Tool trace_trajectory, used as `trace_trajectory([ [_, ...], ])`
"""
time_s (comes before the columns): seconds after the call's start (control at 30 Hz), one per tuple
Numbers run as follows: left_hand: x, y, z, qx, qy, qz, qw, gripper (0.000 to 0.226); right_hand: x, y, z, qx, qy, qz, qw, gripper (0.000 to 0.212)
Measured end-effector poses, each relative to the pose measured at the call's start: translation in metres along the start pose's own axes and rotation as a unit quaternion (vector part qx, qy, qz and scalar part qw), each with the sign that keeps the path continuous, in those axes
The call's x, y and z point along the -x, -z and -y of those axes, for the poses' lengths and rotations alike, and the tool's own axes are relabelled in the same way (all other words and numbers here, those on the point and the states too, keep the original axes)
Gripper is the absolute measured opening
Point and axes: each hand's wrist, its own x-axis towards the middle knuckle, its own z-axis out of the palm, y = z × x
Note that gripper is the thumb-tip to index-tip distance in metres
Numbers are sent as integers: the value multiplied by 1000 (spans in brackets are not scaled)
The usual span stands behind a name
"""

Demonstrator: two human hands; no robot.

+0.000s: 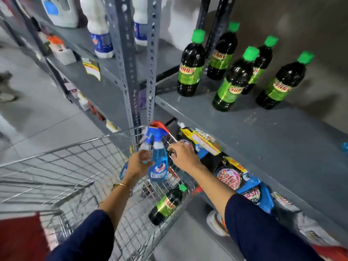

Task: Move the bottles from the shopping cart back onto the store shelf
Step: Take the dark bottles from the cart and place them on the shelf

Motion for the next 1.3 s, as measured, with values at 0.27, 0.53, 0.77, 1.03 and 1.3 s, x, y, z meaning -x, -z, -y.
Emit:
trace_trajectory([
  [0.27, 11, -41, 119, -54, 195, 118, 972, 20, -11, -93, -41, 125, -79, 261, 954, 33],
  [0.53, 23, -73, 166, -118, 254, 291, 915, 49, -27, -123, -70, 256, -92, 446, 852, 42],
  [0.77, 28, -94, 172, -160, 264, 279, 909, 55, -31, -136, -55, 386, -14, 434, 814, 33],
  [1.03, 41, -72, 168, -120, 244, 252, 929, 29, -22, -122, -50, 376, 14, 429, 821, 35],
  [1.3, 50, -35, 127, -43, 206, 204, 956, 46, -2, -66, -21, 337, 31, 340, 878, 37],
])
